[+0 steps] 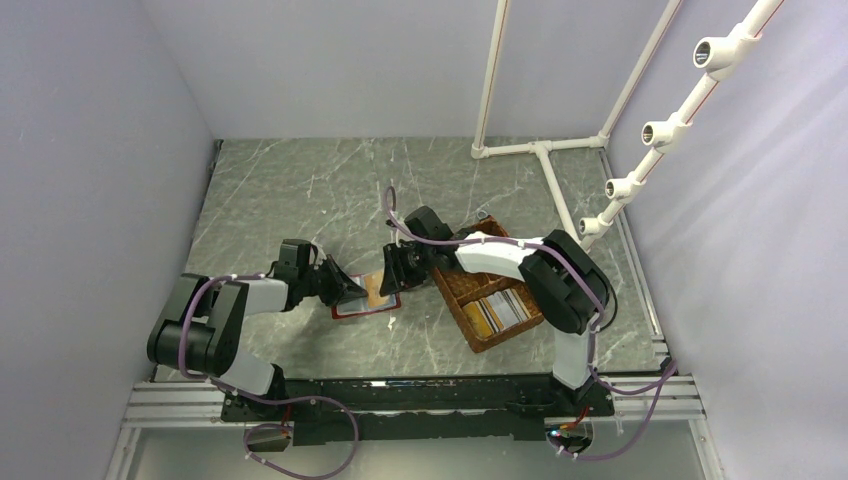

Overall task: Put the credit cards into the card holder
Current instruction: Turn over the card slot in the card holder.

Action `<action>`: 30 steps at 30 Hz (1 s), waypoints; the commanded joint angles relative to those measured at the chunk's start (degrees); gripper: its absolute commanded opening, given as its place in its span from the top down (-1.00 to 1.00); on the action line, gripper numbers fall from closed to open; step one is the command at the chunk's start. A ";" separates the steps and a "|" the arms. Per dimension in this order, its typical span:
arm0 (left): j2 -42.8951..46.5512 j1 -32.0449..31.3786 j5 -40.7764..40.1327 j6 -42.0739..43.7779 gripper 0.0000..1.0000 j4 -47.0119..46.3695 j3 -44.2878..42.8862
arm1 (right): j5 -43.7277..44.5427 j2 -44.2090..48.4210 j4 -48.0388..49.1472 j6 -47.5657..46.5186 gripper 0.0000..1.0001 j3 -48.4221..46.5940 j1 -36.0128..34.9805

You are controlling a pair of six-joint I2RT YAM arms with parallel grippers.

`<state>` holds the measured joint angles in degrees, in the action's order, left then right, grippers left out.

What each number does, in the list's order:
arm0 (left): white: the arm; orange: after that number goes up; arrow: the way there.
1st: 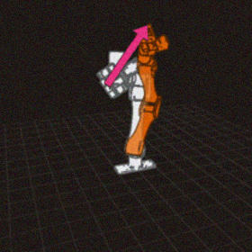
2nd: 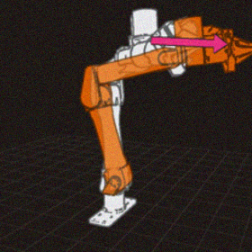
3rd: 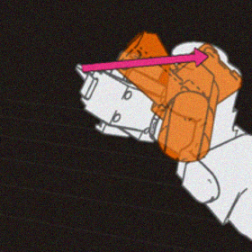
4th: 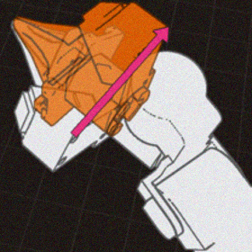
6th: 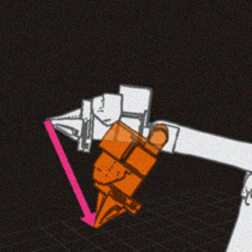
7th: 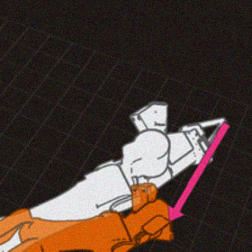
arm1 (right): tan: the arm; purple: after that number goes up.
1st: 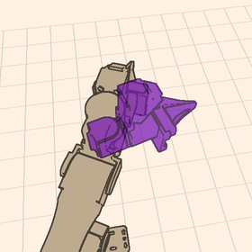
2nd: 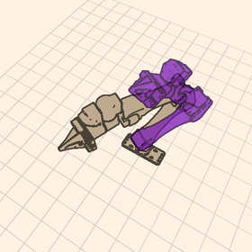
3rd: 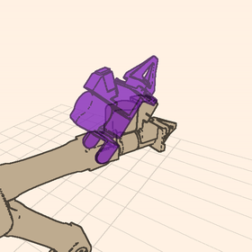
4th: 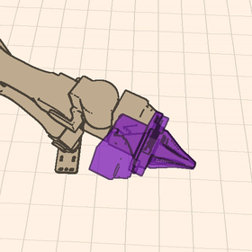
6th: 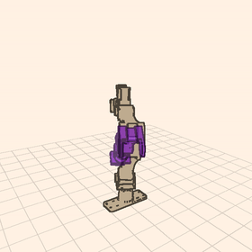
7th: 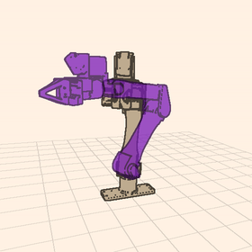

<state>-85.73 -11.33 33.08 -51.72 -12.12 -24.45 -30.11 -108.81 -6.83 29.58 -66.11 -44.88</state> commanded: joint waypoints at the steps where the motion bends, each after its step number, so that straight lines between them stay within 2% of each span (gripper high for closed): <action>1: -0.20 -0.09 -2.41 1.98 0.97 2.40 0.78 | -0.79 0.11 2.20 -0.06 0.25 -0.68 -0.63; 12: 1.98 -0.10 -1.86 1.76 0.94 4.85 -1.21 | -6.34 -1.23 6.56 3.31 0.27 -2.39 -1.75; 20: -1.04 -0.09 -0.85 -0.62 0.94 -0.64 1.69 | -10.67 -3.19 16.35 10.16 0.21 -1.51 -1.49; 23: 1.81 -0.10 -1.95 -0.62 0.89 2.03 1.63 | -11.16 -5.50 19.00 11.85 0.21 -2.86 -1.50; 26: 7.23 -0.09 -5.62 0.43 0.72 12.51 -1.04 | -10.96 -7.19 19.30 11.80 0.21 -4.64 -1.52; 30: 15.14 -0.01 -14.51 -1.34 0.20 30.86 -6.49 | -11.36 -10.09 19.34 12.11 0.21 -7.73 -1.55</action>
<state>-77.76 -11.14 27.97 -51.90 -0.60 -25.04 -41.32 -116.38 9.21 40.66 -69.93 -46.24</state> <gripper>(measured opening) 0.294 0.394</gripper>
